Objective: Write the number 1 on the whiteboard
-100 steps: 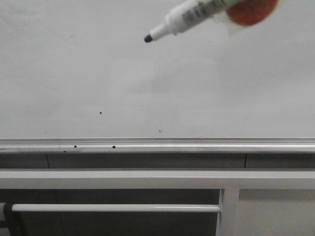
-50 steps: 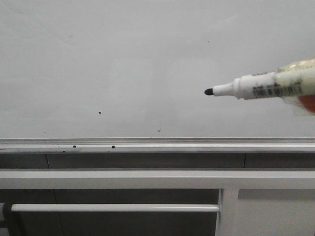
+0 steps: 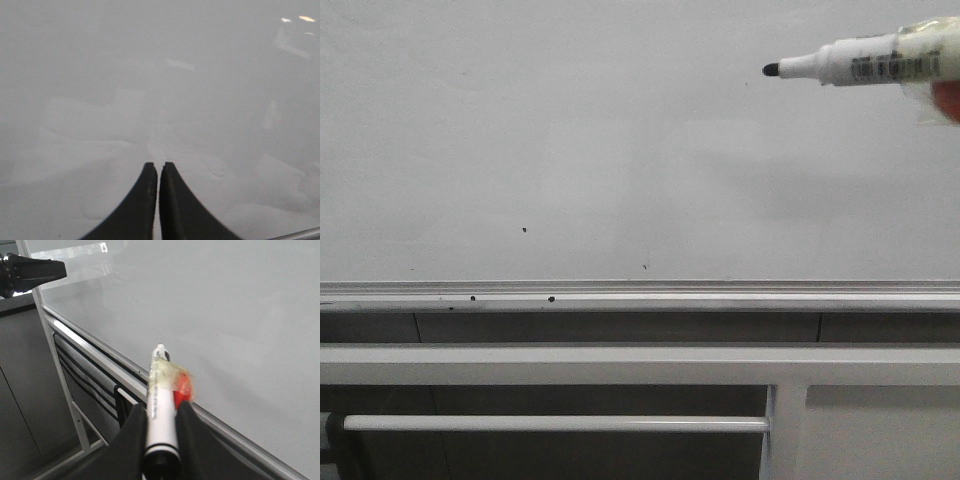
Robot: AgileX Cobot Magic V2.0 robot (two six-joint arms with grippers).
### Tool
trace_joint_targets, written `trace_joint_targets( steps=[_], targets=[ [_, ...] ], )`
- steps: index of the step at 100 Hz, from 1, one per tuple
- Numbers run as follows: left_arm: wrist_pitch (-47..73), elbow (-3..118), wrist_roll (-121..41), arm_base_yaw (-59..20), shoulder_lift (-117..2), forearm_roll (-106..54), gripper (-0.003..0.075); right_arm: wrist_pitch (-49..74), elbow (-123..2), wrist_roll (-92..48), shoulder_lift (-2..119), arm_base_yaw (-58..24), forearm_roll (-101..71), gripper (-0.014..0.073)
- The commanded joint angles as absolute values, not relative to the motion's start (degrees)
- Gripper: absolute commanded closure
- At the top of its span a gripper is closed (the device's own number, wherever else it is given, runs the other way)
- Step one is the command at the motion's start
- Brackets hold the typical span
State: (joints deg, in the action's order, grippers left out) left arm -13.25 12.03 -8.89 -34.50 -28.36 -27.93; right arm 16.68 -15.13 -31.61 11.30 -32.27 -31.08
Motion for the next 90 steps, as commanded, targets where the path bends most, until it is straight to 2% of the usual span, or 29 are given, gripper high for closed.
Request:
trace_joint_targets(
  steps=[1,38,90],
  targets=[
    [-17.70,13.63,-8.50,-34.40,-28.42,-27.85,0.0741,13.55,-16.59,-31.61,11.83,-31.99,-31.91,0.0637],
    [-17.70,13.63,-8.83,-34.40,-28.42,-27.85,0.0741,11.51,-16.50,-31.73,12.43,-31.99,-31.70,0.0637],
    [-17.60,13.63,-8.83,-34.40,-28.42,-27.85,0.0741,0.00,-17.87,-31.85,27.13,-31.99,-33.64,0.0637]
  ],
)
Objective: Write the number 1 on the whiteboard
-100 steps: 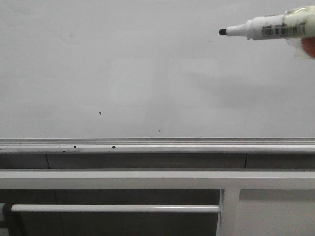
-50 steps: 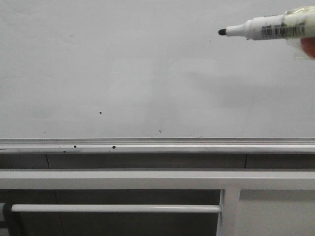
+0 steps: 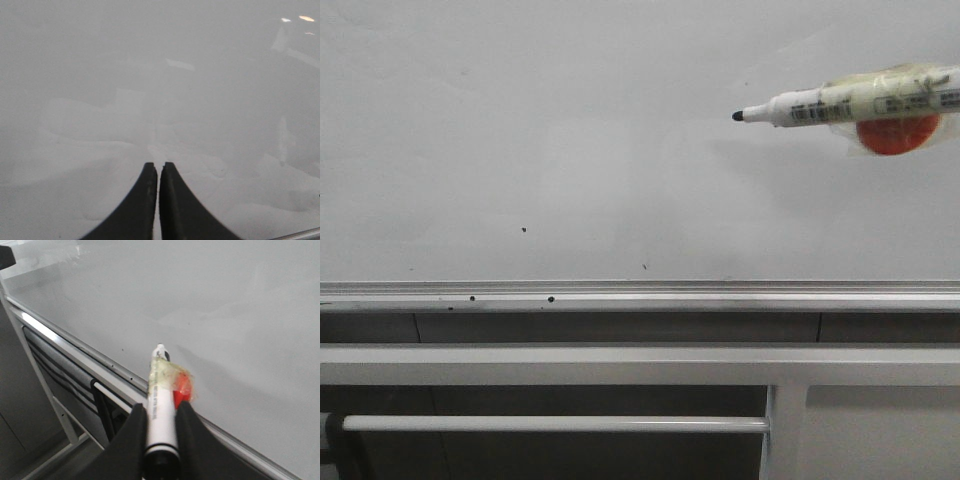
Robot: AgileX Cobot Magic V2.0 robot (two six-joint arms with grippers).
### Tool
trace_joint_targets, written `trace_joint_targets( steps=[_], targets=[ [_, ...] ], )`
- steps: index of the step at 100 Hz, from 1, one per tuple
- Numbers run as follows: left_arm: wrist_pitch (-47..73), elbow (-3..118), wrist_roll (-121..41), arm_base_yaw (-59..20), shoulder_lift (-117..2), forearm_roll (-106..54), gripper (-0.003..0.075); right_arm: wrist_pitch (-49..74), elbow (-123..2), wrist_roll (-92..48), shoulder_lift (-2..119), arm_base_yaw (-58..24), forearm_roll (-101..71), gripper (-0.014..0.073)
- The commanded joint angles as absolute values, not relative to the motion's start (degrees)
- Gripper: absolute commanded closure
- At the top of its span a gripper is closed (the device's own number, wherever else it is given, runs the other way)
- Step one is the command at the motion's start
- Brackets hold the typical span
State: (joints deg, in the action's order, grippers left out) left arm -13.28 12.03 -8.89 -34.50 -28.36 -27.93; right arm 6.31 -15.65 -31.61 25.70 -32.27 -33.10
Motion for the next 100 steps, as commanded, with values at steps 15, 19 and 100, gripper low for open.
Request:
trace_joint_targets(
  steps=[15,19,100],
  targets=[
    [-17.60,13.63,-8.83,-34.40,-28.42,-27.85,0.0741,-1.26,-17.87,-32.50,27.35,-31.99,-33.64,0.0637],
    [-17.60,13.63,-8.83,-34.40,-28.42,-27.85,0.0741,-2.21,-17.87,-32.78,27.35,-31.99,-33.64,0.0637],
    [-17.60,13.63,-8.83,-34.40,-28.42,-27.85,0.0741,-6.71,-17.76,-34.71,37.68,-31.99,-32.39,0.0637]
  ],
)
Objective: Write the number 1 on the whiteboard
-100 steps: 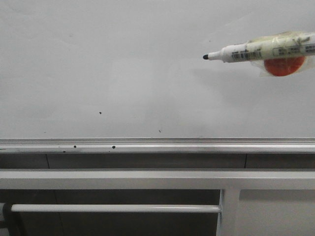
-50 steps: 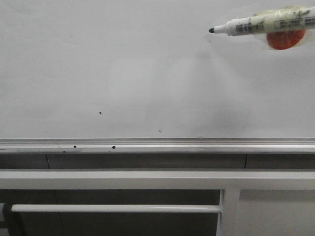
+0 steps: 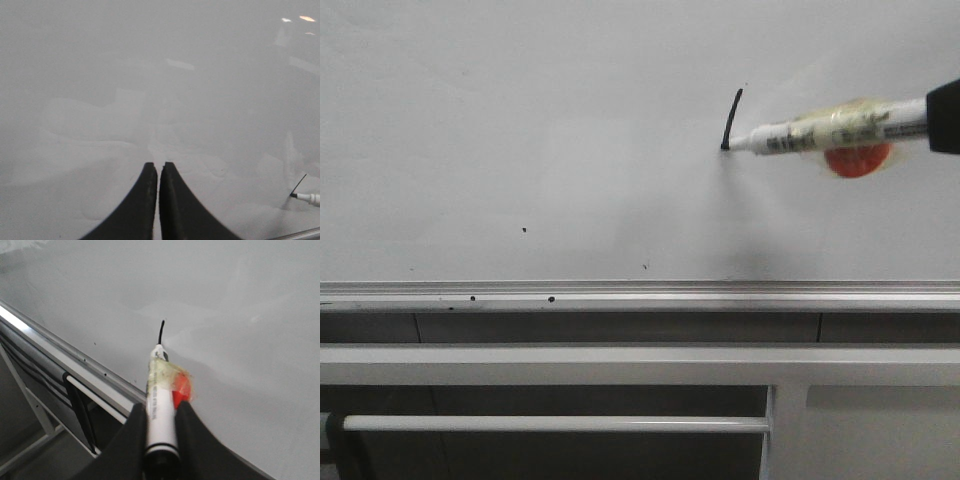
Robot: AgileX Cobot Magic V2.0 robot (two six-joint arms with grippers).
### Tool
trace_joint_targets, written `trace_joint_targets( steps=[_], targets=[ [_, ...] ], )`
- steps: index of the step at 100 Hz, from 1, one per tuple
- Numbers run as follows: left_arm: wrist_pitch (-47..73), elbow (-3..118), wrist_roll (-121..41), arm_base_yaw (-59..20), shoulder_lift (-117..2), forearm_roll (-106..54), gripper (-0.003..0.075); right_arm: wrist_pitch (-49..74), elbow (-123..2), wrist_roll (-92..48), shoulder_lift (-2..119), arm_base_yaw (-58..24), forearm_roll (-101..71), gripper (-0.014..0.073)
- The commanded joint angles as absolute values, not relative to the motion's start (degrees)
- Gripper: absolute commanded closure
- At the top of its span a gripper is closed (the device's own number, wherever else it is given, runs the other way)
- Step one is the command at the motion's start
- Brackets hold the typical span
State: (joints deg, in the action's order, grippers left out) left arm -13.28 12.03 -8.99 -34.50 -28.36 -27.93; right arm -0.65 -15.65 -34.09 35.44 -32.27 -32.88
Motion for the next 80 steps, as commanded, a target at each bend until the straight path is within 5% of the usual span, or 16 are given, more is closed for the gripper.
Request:
trace_joint_targets(
  steps=[1,41,80],
  targets=[
    [-17.60,13.63,-8.83,-34.40,-28.42,-27.85,0.0741,-6.84,-17.76,-34.71,38.07,-31.99,-32.39,0.0637],
    [-17.60,13.63,-8.83,-34.40,-28.42,-27.85,0.0741,-6.22,-18.04,-34.71,44.21,-32.27,-32.39,0.0637],
    [-5.43,14.33,-8.83,-42.45,-28.42,-8.12,0.0739,23.20,-26.62,-34.71,39.04,-38.17,-35.42,0.0637]
  ],
)
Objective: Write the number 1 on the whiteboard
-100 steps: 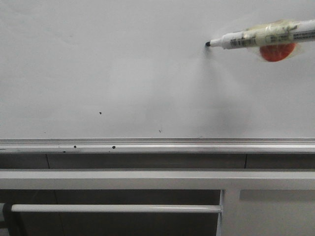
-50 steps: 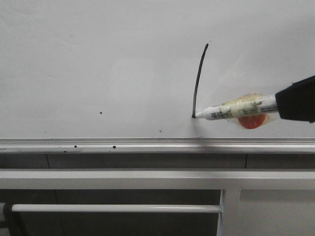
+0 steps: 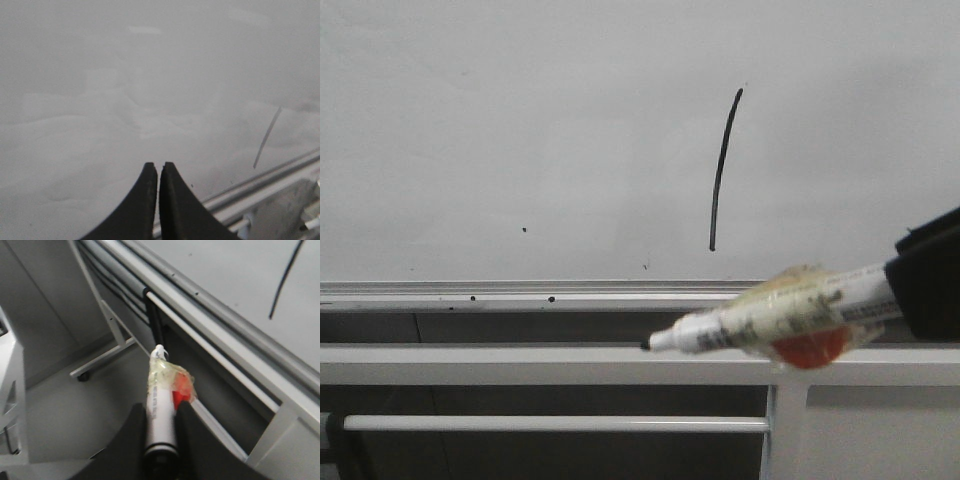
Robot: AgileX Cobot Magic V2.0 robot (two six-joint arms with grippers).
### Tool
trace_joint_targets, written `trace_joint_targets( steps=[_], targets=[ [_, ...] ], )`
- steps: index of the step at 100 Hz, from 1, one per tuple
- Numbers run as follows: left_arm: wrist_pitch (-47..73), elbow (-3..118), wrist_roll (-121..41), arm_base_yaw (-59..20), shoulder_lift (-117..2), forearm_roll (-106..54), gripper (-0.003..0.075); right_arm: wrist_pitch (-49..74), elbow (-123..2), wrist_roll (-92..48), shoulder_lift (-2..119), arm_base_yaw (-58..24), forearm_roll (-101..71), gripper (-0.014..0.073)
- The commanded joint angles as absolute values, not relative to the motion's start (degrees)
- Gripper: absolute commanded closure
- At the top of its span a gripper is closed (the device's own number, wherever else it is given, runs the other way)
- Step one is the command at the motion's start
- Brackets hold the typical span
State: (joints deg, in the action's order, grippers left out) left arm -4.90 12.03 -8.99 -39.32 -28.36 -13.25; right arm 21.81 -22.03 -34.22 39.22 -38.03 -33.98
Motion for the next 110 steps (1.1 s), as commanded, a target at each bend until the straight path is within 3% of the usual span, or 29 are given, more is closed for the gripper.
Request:
trace_joint_targets(
  steps=[1,11,28,35,68,110],
  targets=[
    [-4.89,14.33,-8.83,-43.19,-28.42,-7.57,0.0738,23.43,-26.90,-34.71,39.16,-38.17,-35.42,0.0637],
    [-3.56,14.96,-8.83,-49.04,-28.53,-2.92,0.0702,25.31,-31.22,-34.20,40.81,-38.17,-35.11,0.0637],
    [0.00,18.14,-8.83,-58.36,-32.25,-0.61,0.0498,30.83,-38.74,-29.23,47.86,-38.17,-31.61,0.0637],
    [2.66,19.30,-8.83,-60.32,-35.99,1.47,0.0451,32.94,-41.44,-28.82,50.92,-38.17,-31.38,0.0637],
    [0.00,25.96,-8.83,-61.92,-54.04,6.71,0.0440,37.09,-48.76,-25.62,57.13,-38.17,-28.83,0.0637],
    [-10.97,30.25,-8.92,-61.82,-65.37,8.01,0.0454,38.59,-49.75,-24.98,57.36,-38.17,-28.20,0.0637]
  ],
)
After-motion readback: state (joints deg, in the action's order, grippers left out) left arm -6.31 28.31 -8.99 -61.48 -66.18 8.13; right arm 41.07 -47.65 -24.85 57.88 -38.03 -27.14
